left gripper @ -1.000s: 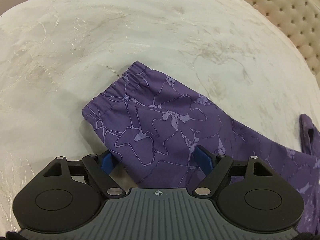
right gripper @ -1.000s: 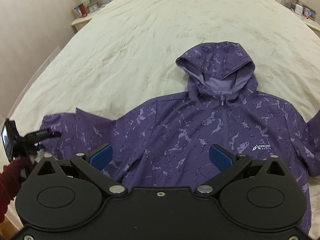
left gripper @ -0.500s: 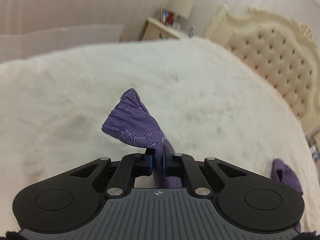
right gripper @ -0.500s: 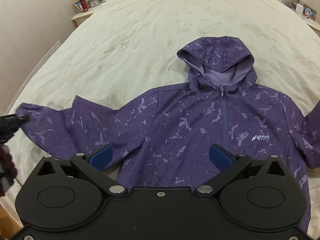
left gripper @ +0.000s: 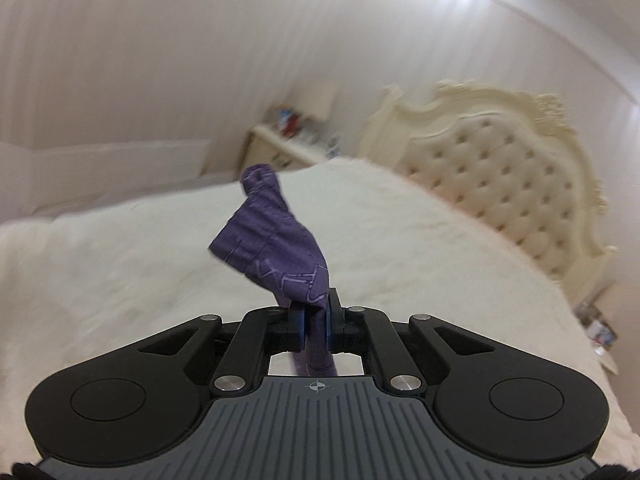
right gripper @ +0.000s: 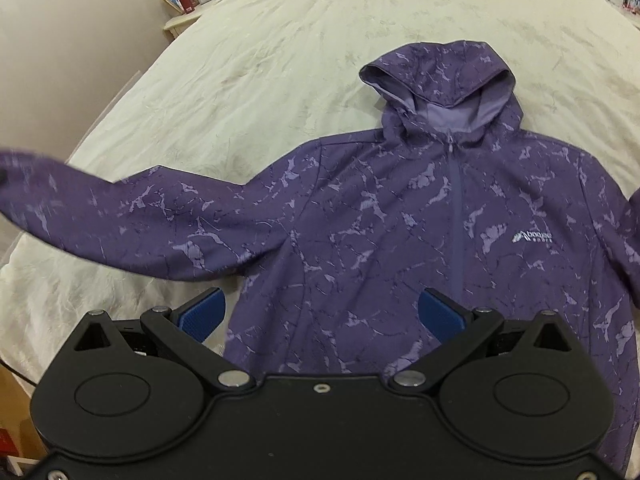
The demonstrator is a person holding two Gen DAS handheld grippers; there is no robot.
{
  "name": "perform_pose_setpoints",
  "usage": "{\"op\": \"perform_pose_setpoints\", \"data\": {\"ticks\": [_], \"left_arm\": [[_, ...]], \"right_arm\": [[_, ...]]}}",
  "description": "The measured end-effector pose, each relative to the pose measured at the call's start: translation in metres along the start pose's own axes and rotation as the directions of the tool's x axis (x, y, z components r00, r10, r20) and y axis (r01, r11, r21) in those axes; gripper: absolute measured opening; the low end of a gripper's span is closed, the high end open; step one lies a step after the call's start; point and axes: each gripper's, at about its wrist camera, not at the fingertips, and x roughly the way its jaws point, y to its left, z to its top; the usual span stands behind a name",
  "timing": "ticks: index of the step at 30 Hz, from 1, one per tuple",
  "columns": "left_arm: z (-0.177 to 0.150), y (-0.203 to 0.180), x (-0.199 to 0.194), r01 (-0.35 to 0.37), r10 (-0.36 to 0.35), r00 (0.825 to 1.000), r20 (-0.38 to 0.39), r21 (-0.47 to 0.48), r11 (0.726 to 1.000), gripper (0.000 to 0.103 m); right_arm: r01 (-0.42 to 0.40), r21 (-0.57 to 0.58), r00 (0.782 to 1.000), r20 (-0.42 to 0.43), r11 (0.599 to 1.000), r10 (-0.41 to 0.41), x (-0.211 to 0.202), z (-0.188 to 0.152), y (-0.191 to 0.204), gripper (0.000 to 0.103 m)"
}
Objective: Fold large clothes
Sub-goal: 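Grasp the sleeve cuff with the left gripper and lift it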
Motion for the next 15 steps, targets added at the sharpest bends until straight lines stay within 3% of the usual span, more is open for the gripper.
{"op": "perform_pose_setpoints", "data": {"ticks": [4,8,15], "left_arm": [[0.0,-0.061,0.001,0.099,-0.101,0.994,0.03,0.062,0.993,0.008],[-0.021,-0.126,0.015,0.198,-0.201,0.98,0.01,0.132,0.971,0.008],[-0.098,-0.218,0.056,0.325,-0.297,0.943,-0.151,0.214,0.921,0.009]], "right_arm": [[-0.023,0.017,1.0,0.003,1.0,0.023,-0.008,-0.004,-0.028,0.102],[-0.036,0.055,0.999,0.008,0.998,0.035,-0.022,-0.008,-0.065,0.102],[-0.033,0.119,0.999,0.015,0.992,0.031,-0.042,-0.017,-0.126,0.102]]}}
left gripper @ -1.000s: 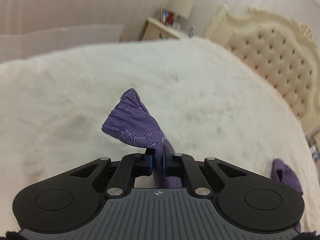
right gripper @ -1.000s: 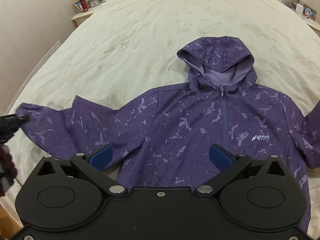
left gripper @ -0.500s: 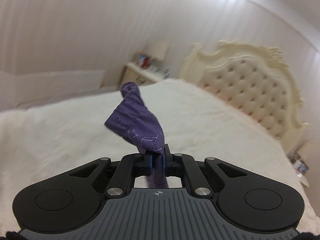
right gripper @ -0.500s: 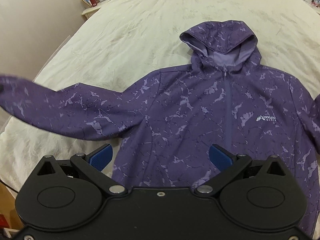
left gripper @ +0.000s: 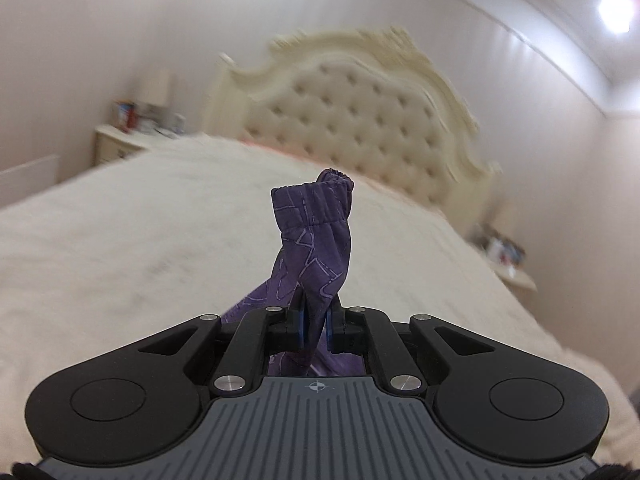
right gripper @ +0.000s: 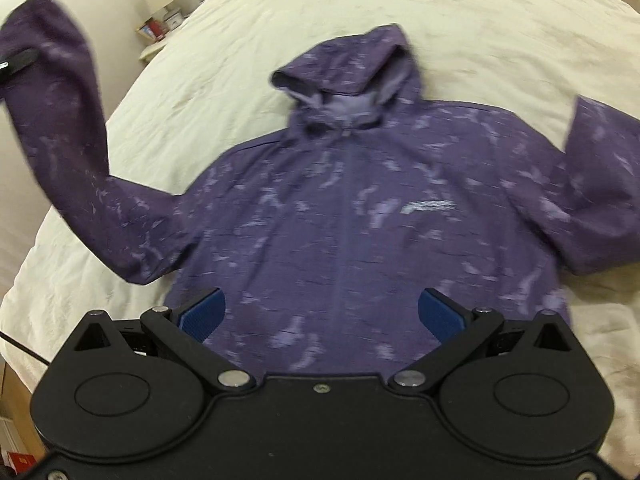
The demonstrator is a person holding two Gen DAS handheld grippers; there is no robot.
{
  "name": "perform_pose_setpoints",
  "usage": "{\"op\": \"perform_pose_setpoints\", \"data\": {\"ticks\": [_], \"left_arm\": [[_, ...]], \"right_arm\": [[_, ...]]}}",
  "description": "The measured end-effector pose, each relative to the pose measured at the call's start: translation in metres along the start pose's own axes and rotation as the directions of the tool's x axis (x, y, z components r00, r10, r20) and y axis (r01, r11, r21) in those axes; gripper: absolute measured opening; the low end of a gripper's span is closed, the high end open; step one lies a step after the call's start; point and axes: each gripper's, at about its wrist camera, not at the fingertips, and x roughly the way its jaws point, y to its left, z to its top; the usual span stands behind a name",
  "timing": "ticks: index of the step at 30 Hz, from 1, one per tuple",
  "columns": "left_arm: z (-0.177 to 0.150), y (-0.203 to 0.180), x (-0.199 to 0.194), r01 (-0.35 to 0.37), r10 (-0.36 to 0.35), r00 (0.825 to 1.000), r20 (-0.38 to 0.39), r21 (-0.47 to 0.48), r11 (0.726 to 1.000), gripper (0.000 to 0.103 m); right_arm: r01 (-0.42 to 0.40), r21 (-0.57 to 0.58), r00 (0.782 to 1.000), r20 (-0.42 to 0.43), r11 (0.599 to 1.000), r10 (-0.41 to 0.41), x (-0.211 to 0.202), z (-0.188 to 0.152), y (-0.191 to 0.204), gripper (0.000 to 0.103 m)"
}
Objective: Fold large clothes
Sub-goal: 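Grasp the sleeve cuff with the left gripper and lift it, then lay the held sleeve across the jacket body and open the left gripper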
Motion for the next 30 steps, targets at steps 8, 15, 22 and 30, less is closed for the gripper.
{"op": "perform_pose_setpoints", "data": {"ticks": [8,15,22,30], "left_arm": [[-0.067,-0.055,0.061,0.055,-0.044,0.979,-0.199,0.05,0.997,0.009],[-0.08,-0.081,0.086,0.122,-0.076,0.933,-0.352,0.112,0.986,0.034],[-0.086,-0.076,0.058,0.256,-0.174,0.913,-0.368,0.185,0.949,0.05],[-0.114,0.003,0.087,0.054,0.065,0.881,-0.468,0.238,0.97,0.051]], "right_arm": [[0.02,0.017,1.0,-0.012,1.0,-0.019,-0.013,-0.006,-0.052,0.102],[0.059,0.032,0.997,-0.042,0.998,-0.057,-0.011,-0.013,-0.076,0.102],[0.108,0.06,0.993,-0.048,0.992,-0.105,0.0,-0.012,-0.083,0.102],[0.134,0.063,0.991,-0.037,0.989,-0.132,0.028,0.009,-0.077,0.102]]}}
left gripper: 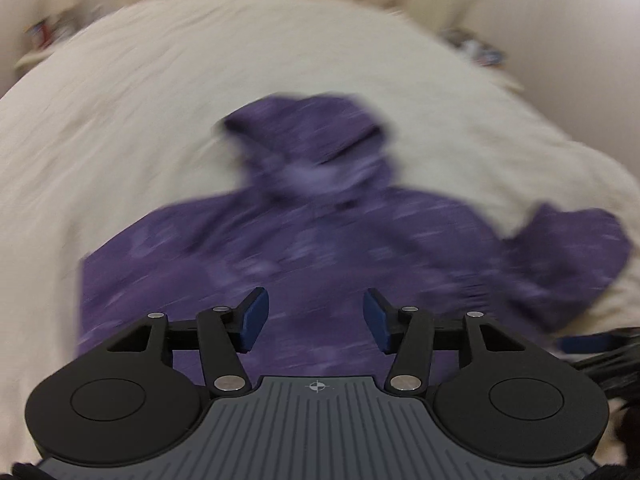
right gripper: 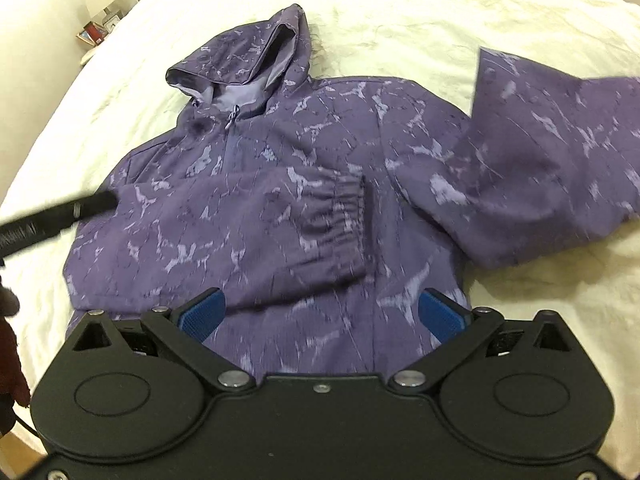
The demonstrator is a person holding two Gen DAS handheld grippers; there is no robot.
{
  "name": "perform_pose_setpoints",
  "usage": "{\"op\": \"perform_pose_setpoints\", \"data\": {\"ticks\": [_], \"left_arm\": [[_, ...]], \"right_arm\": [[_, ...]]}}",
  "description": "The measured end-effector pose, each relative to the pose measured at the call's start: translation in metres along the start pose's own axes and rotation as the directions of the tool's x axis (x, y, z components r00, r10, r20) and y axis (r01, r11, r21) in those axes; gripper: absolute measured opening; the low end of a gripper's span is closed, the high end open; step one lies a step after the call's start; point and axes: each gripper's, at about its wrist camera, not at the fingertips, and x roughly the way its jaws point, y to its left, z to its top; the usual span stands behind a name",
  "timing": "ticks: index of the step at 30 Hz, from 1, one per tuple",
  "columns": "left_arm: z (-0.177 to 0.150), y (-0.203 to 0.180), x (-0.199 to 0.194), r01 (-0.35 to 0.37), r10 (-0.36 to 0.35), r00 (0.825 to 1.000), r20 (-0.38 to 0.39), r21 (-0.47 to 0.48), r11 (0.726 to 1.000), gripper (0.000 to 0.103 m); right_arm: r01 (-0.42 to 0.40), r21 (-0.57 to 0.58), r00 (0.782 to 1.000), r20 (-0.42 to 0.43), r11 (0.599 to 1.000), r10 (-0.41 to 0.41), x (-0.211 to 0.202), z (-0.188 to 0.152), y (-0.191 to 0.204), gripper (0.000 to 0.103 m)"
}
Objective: Fold large clothes
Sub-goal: 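Lay the held sleeve across the jacket body and open the left gripper, then grasp the other sleeve cuff with the right gripper and fold it across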
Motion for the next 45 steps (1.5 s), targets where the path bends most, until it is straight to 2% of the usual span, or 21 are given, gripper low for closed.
{"op": "perform_pose_setpoints", "data": {"ticks": [4,7,14,19,22,23,24,25,26,29,30,32,34,35,36,37,39,40,42,45], "left_arm": [[-0.01,0.05,0.03,-0.101,0.098,0.99,-0.1,-0.034,0.994,0.051],[-0.031,0.083,0.045,-0.125,0.106,0.975,-0.197,-0.086,0.988,0.05],[-0.059,0.087,0.031,-0.087,0.062,0.977,-0.206,-0.115,0.989,0.052],[-0.059,0.089,0.023,-0.077,0.033,0.973,-0.229,-0.186,0.979,0.052],[-0.06,0.088,0.022,-0.073,0.032,0.971,-0.237,-0.164,0.984,0.052],[-0.059,0.085,0.018,-0.072,0.037,0.972,-0.232,-0.144,0.987,0.052],[-0.059,0.082,0.014,-0.069,0.04,0.974,-0.224,-0.126,0.99,0.052],[-0.058,0.079,0.012,-0.07,0.045,0.975,-0.215,-0.111,0.991,0.052],[-0.056,0.076,0.007,-0.068,0.047,0.979,-0.2,-0.097,0.993,0.052],[-0.05,0.066,-0.003,-0.051,0.039,0.989,-0.146,-0.079,0.996,0.052],[-0.048,0.063,-0.004,-0.051,0.04,0.99,-0.133,-0.076,0.996,0.052],[-0.047,0.059,0.0,-0.066,0.055,0.99,-0.131,-0.081,0.994,0.053],[-0.05,0.058,0.01,-0.087,0.072,0.986,-0.152,-0.097,0.991,0.053],[-0.051,0.058,0.018,-0.098,0.08,0.982,-0.173,-0.099,0.99,0.054],[-0.054,0.058,0.026,-0.113,0.092,0.975,-0.201,-0.095,0.989,0.056],[-0.055,0.058,0.03,-0.125,0.104,0.97,-0.22,-0.086,0.988,0.056],[-0.056,0.056,0.035,-0.13,0.111,0.97,-0.216,-0.078,0.988,0.063],[-0.055,0.056,0.035,-0.128,0.107,0.97,-0.218,-0.083,0.988,0.065],[-0.052,0.055,0.033,-0.122,0.1,0.971,-0.217,-0.091,0.988,0.068],[-0.051,0.054,0.025,-0.11,0.085,0.974,-0.21,-0.112,0.988,0.068]], "right_arm": [[0.012,-0.007,1.0,-0.01,1.0,-0.012,0.018,0.014,0.007,0.102],[0.014,-0.02,1.0,-0.02,1.0,-0.014,0.03,0.022,0.01,0.102],[0.019,-0.013,0.997,-0.079,1.0,-0.02,0.062,0.033,0.005,0.102],[0.045,0.005,0.992,-0.121,0.999,-0.044,0.085,0.035,-0.001,0.102],[0.04,0.049,0.992,-0.119,0.998,-0.034,0.092,0.038,-0.006,0.102],[0.034,0.063,0.993,-0.112,0.997,-0.026,0.092,0.039,-0.007,0.093],[0.023,0.068,0.994,-0.104,0.997,-0.016,0.091,0.042,-0.007,0.066],[0.007,0.057,0.995,-0.1,0.998,-0.001,0.089,0.045,-0.005,0.052],[0.026,0.041,0.995,-0.101,0.999,-0.021,0.086,0.048,-0.003,0.043],[-0.005,-0.013,0.999,-0.033,1.0,0.005,0.067,0.056,0.003,0.035],[-0.012,-0.029,1.0,0.001,1.0,0.012,0.059,0.057,0.005,0.035],[0.028,-0.042,0.999,0.024,0.999,-0.027,0.053,0.059,0.006,0.038],[0.064,-0.034,0.998,-0.02,0.997,-0.065,0.063,0.056,0.002,0.044],[0.079,-0.028,0.995,-0.066,0.996,-0.081,0.072,0.053,-0.002,0.055],[0.084,-0.016,0.992,-0.094,0.996,-0.085,0.077,0.051,-0.006,0.062],[0.065,0.003,0.993,-0.095,0.998,-0.065,0.077,0.049,-0.009,0.063],[0.017,0.049,0.998,-0.061,0.999,-0.014,0.064,0.045,-0.014,0.075],[-0.006,0.066,0.999,-0.044,0.998,0.009,0.056,0.044,-0.016,0.078],[-0.05,0.099,0.999,-0.012,0.994,0.051,0.039,0.041,-0.023,0.079],[-0.061,0.146,0.998,0.011,0.987,0.06,0.011,0.035,-0.041,0.08]]}}
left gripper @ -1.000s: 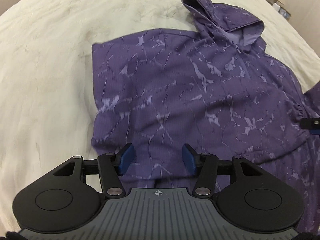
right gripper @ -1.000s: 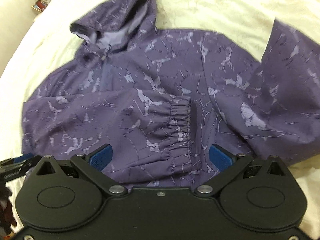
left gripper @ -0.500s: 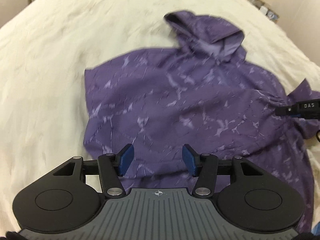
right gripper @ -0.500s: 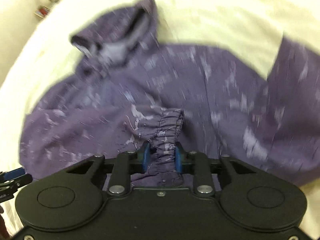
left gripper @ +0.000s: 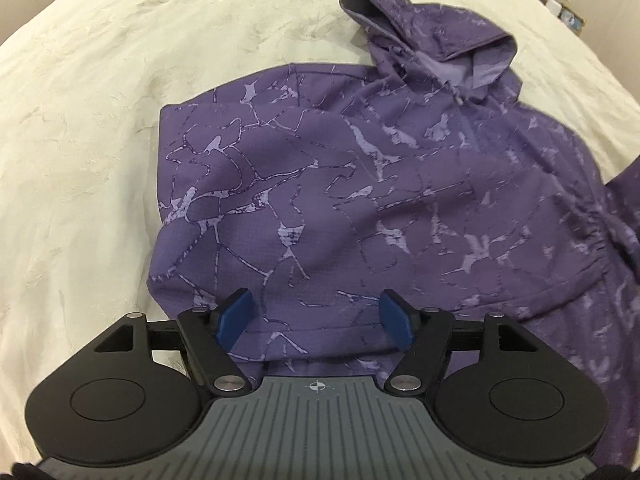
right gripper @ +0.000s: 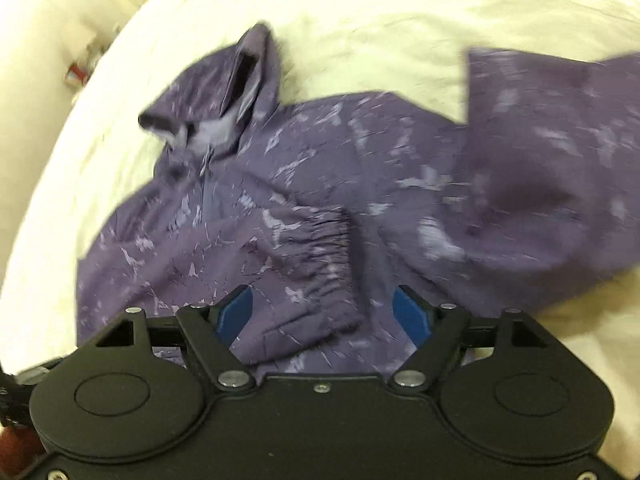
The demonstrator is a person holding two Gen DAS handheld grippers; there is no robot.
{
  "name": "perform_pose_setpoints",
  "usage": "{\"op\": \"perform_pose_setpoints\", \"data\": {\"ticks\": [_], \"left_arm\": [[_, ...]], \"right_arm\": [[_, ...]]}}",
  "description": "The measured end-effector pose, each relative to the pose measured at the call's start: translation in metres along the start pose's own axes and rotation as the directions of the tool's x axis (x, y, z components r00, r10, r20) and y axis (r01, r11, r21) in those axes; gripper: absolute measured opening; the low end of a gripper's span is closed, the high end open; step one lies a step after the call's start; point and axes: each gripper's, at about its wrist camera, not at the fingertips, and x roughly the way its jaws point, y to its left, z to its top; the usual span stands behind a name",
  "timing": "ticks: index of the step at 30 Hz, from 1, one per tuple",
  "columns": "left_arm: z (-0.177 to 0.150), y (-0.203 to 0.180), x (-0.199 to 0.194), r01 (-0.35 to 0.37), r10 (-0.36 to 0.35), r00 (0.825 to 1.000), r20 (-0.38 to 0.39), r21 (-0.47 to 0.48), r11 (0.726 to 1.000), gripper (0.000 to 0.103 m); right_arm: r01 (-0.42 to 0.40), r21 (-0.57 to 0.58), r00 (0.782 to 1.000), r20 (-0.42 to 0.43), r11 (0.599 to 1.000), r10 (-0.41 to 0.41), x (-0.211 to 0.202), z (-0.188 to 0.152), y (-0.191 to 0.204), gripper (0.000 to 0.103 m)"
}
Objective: Fold large clothes
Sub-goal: 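Grasp the other sleeve cuff with the right gripper and fold it across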
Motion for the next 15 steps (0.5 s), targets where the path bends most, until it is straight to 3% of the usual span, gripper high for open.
{"op": "perform_pose_setpoints", "data": {"ticks": [9,15], "left_arm": [[-0.006,-0.029,-0.041,0.103,-0.101,0.993,0.062,-0.038,0.994,0.07],[-0.011,-0.055,-0.055,0.117,-0.114,0.99,0.08,-0.037,0.992,0.07]], "right_arm": [[0.067,0.176,0.993,0.081,0.982,-0.082,-0.057,0.009,-0.09,0.083],[0.141,0.223,0.975,0.139,0.965,-0.174,-0.077,0.038,-0.156,0.083]]}}
